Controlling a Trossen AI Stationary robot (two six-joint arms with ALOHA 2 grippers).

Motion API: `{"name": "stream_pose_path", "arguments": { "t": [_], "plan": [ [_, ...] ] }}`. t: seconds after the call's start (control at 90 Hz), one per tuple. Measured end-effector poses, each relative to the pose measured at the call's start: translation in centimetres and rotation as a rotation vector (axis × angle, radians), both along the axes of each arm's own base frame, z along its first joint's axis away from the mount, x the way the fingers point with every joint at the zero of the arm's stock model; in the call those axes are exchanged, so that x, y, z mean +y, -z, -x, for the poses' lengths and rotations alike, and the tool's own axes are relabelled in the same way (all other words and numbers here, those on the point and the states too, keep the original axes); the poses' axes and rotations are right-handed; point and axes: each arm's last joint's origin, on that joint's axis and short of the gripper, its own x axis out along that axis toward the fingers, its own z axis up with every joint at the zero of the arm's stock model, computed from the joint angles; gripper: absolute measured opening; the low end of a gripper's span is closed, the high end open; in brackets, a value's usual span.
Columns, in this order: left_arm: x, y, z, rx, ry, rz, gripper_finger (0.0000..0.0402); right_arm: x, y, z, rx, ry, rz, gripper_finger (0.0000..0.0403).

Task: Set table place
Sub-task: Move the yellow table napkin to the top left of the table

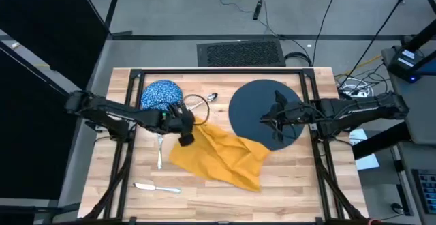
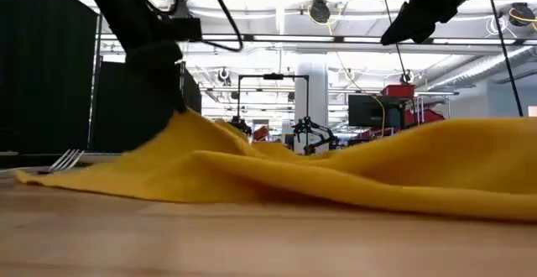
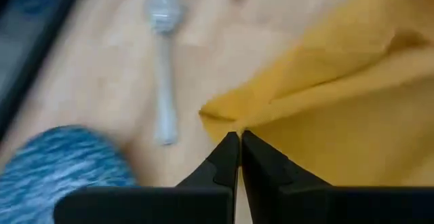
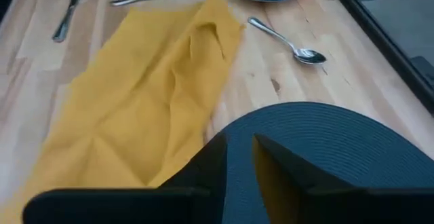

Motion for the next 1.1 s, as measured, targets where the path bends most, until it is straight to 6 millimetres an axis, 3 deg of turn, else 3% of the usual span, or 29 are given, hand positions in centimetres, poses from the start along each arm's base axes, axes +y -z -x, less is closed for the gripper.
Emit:
{"name": "stream_pose_path", "arguments": {
  "t": [0.133,0.3,0.522,0.711,0.889,1.1],
  "plan": [
    [1.8,-1.4,0.6,-0.061,-0.076,-0.068,0.0000,-0.5,0.5,-0.5,0.034,0.025,0.002,0.0063],
    [4.8,-1.9,0.9,-0.071,-0.178,-0.119,0.0000,-1.0,1.9,-1.5,0.111,0.080,-0.027,0.0063],
    [7.8,-2.5,1.2,-0.112,-0.254,-0.165,0.0000,-2.0,5.7,-3.0,0.277,0.163,-0.062,0.0063],
    [9.4,-3.6,2.2,-0.166,-0.317,-0.193,0.0000,-2.8,8.3,-3.7,0.393,0.218,-0.077,0.0043],
    [10.2,-4.2,2.7,-0.172,-0.329,-0.222,0.0000,-3.0,9.6,-4.4,0.435,0.224,-0.077,0.0005],
    [10.3,-4.2,2.6,-0.165,-0.300,-0.236,0.0002,-3.0,10.7,-4.7,0.485,0.222,-0.075,0.0000]
  ]
}}
